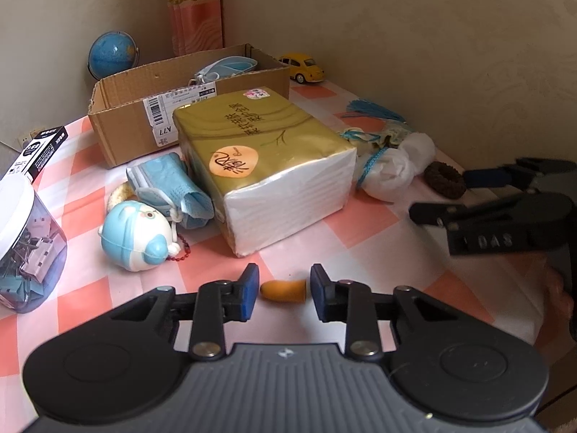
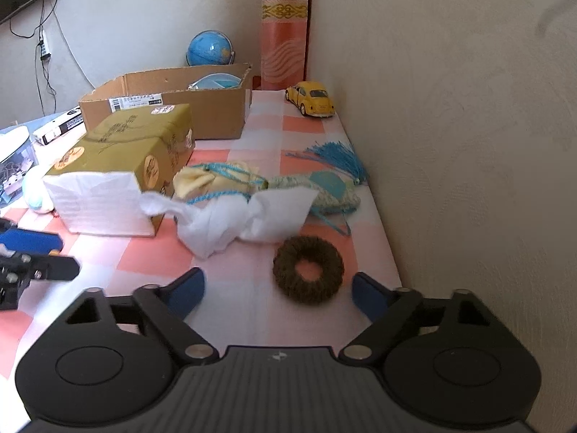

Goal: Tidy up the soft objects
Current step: 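Grasp the orange earplug with the left tool while the right tool grasps the brown hair tie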

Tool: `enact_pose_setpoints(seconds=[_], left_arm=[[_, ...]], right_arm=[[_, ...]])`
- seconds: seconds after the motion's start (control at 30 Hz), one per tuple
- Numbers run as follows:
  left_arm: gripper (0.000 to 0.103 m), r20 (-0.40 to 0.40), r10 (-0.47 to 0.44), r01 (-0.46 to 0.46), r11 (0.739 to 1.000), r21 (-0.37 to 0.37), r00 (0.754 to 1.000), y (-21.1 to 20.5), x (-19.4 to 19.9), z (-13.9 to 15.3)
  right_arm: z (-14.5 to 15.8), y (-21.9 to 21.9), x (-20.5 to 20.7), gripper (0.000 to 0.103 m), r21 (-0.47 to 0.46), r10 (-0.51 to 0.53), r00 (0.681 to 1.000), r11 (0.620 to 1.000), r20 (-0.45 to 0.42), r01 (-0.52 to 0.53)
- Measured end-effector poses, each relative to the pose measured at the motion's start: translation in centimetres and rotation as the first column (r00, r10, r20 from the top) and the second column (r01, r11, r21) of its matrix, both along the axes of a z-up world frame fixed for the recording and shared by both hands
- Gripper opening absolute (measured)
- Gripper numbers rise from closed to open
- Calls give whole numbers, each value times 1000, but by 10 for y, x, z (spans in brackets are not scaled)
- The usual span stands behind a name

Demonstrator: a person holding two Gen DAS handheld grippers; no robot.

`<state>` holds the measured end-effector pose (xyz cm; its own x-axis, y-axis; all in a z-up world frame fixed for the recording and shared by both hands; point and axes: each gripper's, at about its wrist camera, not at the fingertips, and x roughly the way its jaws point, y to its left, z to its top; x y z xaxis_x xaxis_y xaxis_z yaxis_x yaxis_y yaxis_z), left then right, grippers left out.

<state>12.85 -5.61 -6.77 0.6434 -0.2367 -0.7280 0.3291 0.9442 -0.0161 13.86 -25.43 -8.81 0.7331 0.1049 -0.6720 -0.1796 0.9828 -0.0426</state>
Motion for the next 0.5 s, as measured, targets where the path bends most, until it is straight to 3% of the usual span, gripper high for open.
enact_pose_setpoints(seconds=[0.13,0.2,0.5], left_arm=[[30,1,-4,4,1000,-2,1000,1,0,0],[30,3,-6,6,1000,-1,1000,1,0,0],[32,13,-71,71,997,14,997,6,-14,3]], right_arm=[[3,-2,8,74,-14,-23,1000,1000,2,23],[4,-5,9,62,6,-32,999,999,-3,32],[4,-3,8,61,-3,-33,999,999,-4,33]])
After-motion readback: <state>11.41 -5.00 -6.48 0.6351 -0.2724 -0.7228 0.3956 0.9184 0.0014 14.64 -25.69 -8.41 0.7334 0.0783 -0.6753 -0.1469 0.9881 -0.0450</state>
